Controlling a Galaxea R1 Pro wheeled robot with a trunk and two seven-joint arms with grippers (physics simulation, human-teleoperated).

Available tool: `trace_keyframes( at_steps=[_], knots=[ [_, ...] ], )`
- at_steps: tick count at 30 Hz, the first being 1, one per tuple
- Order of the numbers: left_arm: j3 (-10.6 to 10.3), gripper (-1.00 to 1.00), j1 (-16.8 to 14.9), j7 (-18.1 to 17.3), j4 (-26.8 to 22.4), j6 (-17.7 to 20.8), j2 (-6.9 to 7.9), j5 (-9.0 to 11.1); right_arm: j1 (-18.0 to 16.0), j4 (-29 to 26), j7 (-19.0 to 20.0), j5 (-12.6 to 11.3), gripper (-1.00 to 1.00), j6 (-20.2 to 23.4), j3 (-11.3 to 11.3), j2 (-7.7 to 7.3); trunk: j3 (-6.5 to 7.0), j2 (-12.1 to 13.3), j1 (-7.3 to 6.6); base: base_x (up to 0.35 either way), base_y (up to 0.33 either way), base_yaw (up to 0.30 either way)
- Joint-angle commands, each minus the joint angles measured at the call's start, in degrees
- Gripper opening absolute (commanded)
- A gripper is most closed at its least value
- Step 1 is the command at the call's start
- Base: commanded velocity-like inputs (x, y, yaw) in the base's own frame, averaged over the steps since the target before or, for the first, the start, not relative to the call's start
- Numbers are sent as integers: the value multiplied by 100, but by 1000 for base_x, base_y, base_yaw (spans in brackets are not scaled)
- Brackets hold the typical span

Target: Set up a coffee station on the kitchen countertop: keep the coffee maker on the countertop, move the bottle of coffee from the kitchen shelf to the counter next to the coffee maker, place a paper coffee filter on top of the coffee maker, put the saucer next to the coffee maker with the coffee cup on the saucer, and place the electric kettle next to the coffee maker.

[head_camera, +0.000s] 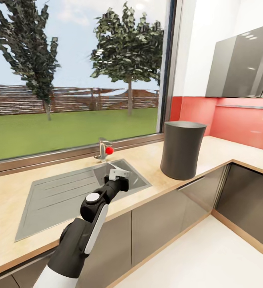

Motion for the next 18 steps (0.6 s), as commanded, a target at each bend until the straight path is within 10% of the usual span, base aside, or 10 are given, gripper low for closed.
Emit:
trace_keyframes(
  at_steps=[1,18],
  knots=[
    [-1,-100,-5,12,-6,32,-2,22,-5,8,2,23,100,-21,0,-1,-8,-5,3,181,-259,17],
    [0,-100,-5,15,3,32,-2,22,-5,9,-9,23,100,-21,-4,-1,-8,-5,3,78,-165,206]
  ],
)
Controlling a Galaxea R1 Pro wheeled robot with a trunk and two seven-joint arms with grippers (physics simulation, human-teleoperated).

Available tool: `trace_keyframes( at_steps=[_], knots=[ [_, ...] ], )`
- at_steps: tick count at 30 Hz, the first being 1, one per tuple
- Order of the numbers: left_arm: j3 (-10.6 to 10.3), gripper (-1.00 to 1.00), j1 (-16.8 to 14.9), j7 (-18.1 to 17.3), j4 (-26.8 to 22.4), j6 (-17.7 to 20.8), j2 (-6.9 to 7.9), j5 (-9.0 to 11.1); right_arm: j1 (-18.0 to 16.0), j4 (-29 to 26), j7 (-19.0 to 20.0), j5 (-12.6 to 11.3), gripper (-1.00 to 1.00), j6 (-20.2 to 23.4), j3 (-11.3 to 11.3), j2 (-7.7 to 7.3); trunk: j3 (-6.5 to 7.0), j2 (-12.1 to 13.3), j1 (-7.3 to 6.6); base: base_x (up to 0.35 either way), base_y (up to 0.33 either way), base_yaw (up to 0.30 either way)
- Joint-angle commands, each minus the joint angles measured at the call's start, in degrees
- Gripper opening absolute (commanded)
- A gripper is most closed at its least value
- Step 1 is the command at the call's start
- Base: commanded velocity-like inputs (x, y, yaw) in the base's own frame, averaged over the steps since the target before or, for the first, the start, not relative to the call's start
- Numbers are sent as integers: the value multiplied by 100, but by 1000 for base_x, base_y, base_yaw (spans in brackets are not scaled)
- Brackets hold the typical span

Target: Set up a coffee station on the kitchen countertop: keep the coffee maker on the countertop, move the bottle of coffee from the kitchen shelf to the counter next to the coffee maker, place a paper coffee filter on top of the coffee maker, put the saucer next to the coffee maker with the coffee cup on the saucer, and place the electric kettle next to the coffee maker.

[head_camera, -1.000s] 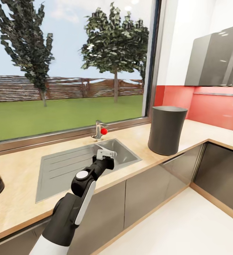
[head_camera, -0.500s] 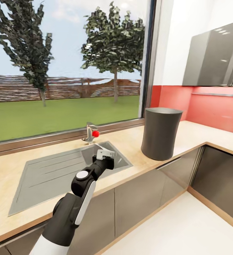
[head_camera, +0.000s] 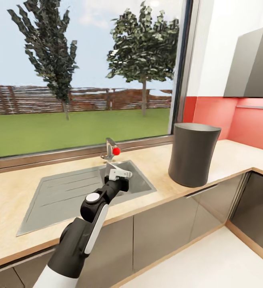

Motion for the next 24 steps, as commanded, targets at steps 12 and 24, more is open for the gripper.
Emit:
trace_keyframes(
  at_steps=[12,24],
  knots=[
    [-88,-100,-5,18,-4,31,-2,22,-5,8,2,23,100,-22,2,-2,-8,-5,1,42,-279,25],
    [-90,-100,-5,18,12,31,-2,22,-5,7,0,23,100,-22,2,-2,-8,-5,1,21,-107,212]
  ],
)
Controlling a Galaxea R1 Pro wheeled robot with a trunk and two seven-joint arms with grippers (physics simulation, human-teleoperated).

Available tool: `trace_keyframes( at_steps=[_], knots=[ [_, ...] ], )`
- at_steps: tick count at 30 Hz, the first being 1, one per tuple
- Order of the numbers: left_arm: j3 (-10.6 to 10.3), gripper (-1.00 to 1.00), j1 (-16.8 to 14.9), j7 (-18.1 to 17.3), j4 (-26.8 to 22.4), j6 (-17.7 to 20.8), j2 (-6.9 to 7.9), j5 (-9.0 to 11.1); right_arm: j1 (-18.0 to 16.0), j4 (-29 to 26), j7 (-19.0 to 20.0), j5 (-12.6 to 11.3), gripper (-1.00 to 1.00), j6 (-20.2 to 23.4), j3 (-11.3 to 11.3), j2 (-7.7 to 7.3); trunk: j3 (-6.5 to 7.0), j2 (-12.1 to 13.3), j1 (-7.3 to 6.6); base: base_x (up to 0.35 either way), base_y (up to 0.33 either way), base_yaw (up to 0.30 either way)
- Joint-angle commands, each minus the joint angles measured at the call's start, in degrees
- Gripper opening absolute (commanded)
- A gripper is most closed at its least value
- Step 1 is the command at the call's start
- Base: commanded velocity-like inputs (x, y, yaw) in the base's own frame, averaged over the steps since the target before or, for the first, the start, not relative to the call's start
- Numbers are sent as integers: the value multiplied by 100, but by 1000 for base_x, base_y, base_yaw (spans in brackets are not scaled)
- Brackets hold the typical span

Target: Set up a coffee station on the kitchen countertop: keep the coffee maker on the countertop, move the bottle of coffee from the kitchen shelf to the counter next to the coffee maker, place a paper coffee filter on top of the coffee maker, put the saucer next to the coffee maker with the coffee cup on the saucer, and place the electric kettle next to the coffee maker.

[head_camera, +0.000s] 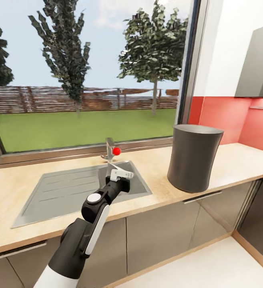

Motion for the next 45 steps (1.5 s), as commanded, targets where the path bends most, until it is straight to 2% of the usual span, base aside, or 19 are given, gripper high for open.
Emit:
trace_keyframes(
  at_steps=[1,18,28,37,45],
  knots=[
    [-2,-100,-6,13,-3,30,-2,22,-4,8,2,22,100,-23,2,-2,-8,-6,1,2,-157,266],
    [-13,-100,-6,19,-2,30,-2,15,-4,6,3,22,100,-23,2,-2,-8,-6,1,0,-279,56],
    [-104,-100,-6,22,2,21,-2,13,-4,8,3,22,100,-23,2,-2,-8,-6,1,0,-299,17],
    [-108,-100,-6,22,12,21,-2,13,-4,8,3,22,100,-23,2,-2,-8,-6,1,-9,-80,213],
    [-130,-100,-6,22,15,21,-2,13,-4,8,3,22,100,-23,2,-2,-8,-6,1,-210,-164,40]
  ],
)
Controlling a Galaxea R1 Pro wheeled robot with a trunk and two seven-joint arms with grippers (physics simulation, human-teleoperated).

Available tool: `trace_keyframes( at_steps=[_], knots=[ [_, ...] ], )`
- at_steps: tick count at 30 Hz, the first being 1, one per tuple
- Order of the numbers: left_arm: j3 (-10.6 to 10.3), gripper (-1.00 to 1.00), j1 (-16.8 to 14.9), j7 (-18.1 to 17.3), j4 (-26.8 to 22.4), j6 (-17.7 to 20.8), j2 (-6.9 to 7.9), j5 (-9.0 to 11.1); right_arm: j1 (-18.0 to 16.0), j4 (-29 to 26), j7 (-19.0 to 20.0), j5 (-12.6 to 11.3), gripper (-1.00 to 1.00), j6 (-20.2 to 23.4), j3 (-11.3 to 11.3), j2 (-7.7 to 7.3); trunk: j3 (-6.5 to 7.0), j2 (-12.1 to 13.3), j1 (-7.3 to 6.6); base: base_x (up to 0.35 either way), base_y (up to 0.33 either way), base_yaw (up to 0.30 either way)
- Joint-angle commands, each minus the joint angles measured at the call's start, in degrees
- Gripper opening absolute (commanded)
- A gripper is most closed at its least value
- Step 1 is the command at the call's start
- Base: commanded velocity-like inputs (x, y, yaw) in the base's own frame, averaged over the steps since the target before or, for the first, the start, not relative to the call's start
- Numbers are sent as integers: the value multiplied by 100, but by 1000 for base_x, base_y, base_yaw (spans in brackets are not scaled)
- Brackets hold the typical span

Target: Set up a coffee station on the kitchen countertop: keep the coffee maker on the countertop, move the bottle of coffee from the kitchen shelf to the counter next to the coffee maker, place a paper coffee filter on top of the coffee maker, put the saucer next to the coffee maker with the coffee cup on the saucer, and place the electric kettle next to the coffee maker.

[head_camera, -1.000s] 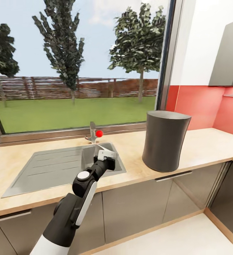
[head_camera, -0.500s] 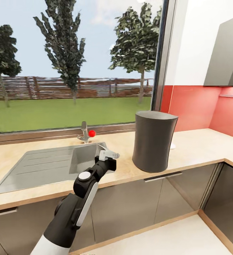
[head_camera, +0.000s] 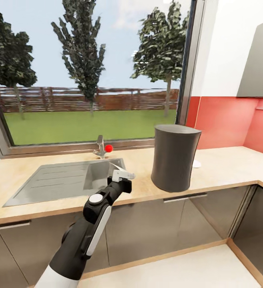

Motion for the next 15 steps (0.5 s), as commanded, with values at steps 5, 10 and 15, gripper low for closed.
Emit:
trace_keyframes(
  at_steps=[5,10,15],
  knots=[
    [-19,-100,-5,14,-5,32,-2,21,-5,8,2,24,100,-21,2,-2,-8,-6,-2,-245,-198,5],
    [-22,-100,-5,14,1,32,-2,21,-5,8,2,24,100,-21,2,-2,-8,-6,-2,-180,-239,1],
    [-29,-100,-5,14,3,32,-2,21,-5,7,2,24,100,-21,2,-2,-8,-6,-2,-33,-296,0]
  ],
)
